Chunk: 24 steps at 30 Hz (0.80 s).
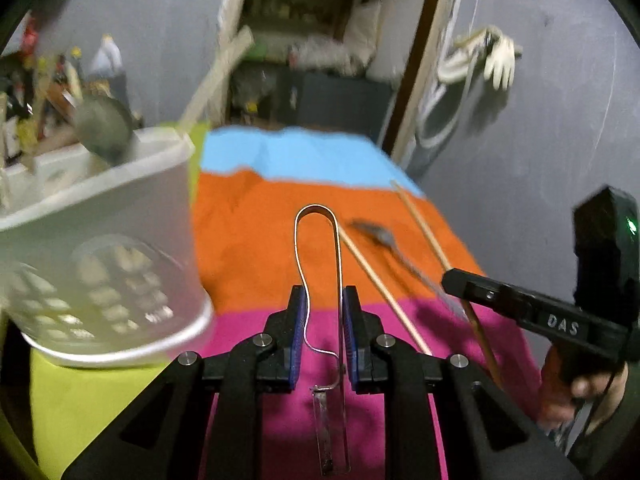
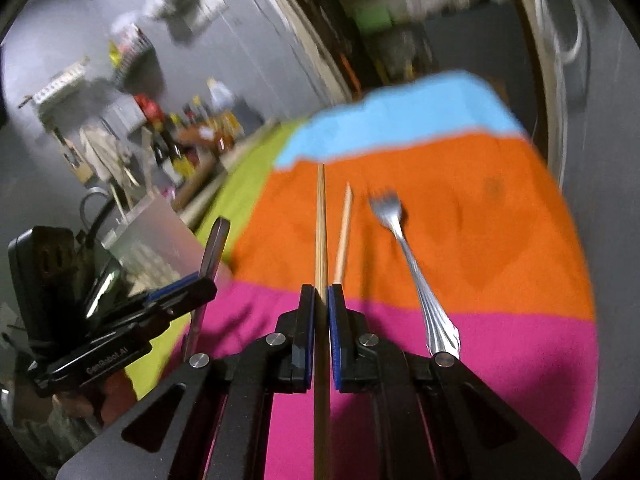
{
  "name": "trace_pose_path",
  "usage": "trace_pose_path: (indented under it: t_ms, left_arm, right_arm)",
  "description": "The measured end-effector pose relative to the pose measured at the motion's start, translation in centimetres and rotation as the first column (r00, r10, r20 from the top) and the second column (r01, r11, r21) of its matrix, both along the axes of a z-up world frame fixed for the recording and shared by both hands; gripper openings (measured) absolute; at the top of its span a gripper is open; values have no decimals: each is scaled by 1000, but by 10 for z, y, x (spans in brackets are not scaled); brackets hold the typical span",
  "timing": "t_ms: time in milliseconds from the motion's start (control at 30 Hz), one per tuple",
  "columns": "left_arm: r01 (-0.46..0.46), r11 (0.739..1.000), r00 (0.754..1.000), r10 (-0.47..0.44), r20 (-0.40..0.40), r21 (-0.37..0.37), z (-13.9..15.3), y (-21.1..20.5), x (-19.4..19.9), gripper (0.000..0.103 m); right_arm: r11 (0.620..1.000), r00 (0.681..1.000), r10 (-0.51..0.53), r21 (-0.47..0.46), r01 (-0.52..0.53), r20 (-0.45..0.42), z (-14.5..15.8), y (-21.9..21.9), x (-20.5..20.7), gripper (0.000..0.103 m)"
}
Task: Organize utensils
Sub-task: 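Lift and carry the tongs and chopstick in both tools over the white holder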
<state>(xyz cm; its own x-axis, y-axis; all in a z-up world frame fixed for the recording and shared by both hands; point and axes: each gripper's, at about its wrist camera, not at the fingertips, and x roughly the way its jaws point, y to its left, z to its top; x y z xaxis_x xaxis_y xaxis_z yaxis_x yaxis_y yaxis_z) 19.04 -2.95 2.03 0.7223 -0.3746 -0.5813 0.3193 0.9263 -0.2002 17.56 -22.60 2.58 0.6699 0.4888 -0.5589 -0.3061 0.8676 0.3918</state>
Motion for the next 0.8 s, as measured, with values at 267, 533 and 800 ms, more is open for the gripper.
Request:
trace_pose_path:
  t_ms: [267,533,800]
  left_arm:
    - [-94,995,968,102,231,-42,44,14,-24,15]
    - [-176,981,902,194,386,-82,83,49,-38,15]
    - [-252,962,852,272,448,-105,113,109,-39,15]
  right_arm:
    - [997,908,-78,21,76,411,48,40,-35,5]
    - [992,797,-102,120,37,595,81,77,-36,5]
    - [975,747,-131,219,-20,652,103,113,-16,5]
